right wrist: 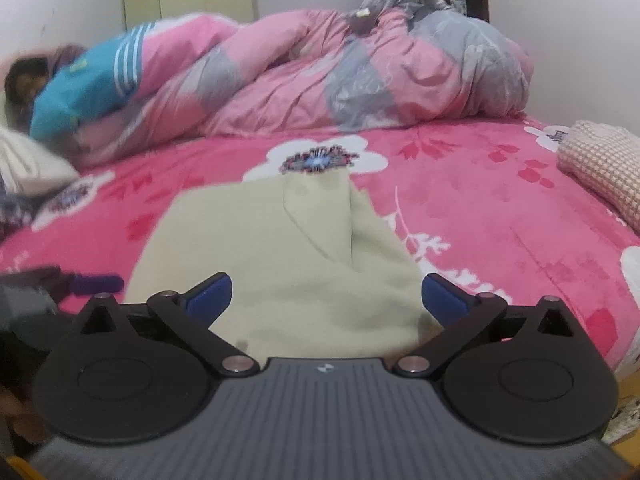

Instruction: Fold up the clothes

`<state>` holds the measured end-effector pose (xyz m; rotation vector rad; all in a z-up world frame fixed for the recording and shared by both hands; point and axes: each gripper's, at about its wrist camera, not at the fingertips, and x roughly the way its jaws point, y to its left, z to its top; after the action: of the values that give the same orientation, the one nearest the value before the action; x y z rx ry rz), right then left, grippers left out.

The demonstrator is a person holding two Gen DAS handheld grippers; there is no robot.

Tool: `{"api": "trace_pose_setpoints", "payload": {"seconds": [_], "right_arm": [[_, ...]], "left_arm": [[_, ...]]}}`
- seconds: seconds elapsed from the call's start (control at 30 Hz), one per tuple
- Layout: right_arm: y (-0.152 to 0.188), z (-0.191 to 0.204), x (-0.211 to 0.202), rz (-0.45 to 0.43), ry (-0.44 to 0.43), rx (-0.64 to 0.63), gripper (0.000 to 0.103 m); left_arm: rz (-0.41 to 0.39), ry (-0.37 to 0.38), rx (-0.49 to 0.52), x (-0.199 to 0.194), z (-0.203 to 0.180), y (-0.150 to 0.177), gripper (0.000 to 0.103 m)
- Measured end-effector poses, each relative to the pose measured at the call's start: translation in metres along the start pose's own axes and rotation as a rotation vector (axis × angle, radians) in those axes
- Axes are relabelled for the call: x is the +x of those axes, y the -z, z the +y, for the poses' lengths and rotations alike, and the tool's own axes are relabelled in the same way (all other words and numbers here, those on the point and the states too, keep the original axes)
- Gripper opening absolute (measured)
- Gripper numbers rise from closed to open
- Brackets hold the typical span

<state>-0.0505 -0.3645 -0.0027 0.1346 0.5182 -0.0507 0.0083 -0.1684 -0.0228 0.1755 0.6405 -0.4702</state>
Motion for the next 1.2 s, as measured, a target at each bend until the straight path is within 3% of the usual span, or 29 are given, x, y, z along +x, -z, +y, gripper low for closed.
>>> {"api": "trace_pose_setpoints", "payload": {"seconds": [0.23,0.37,0.63,0.73,0.87,0.93,1.1,1.2], "right_arm": [[0.0,0.0,-0.001,-0.027,0.037,-0.021,0.102],[0.0,0.0,-0.001,-0.043,0.059,-0.034,0.102],[0.003,0.002,0.001,-0.054,0.1,-0.072,0.1],[0.006,0.004,0.007,-0.036,0.089,-0.091,0.091],[0.012,0.006,0.014,-0.018,0.06,-0.102,0.065],[0.016,0.007,0.019,0.0,0.055,-0.113,0.056],[0.022,0.009,0.028,0.03,0.07,-0.153,0.049],[0.018,0.007,0.025,0.032,0.08,-0.15,0.035]], "left_arm": [[-0.034,-0.022,0.038,-0.004,-0.008,-0.016,0.098],[0.015,-0.059,0.048,0.008,-0.015,-0.023,0.098],[0.094,-0.053,0.014,0.019,-0.014,-0.025,0.098],[0.106,-0.054,0.011,0.021,-0.014,-0.025,0.099],[0.122,-0.053,-0.004,0.023,-0.013,-0.025,0.1],[0.127,-0.051,-0.008,0.023,-0.012,-0.026,0.1],[0.135,-0.056,-0.01,0.025,-0.013,-0.027,0.1],[0.138,-0.059,-0.01,0.026,-0.014,-0.027,0.1]]}}
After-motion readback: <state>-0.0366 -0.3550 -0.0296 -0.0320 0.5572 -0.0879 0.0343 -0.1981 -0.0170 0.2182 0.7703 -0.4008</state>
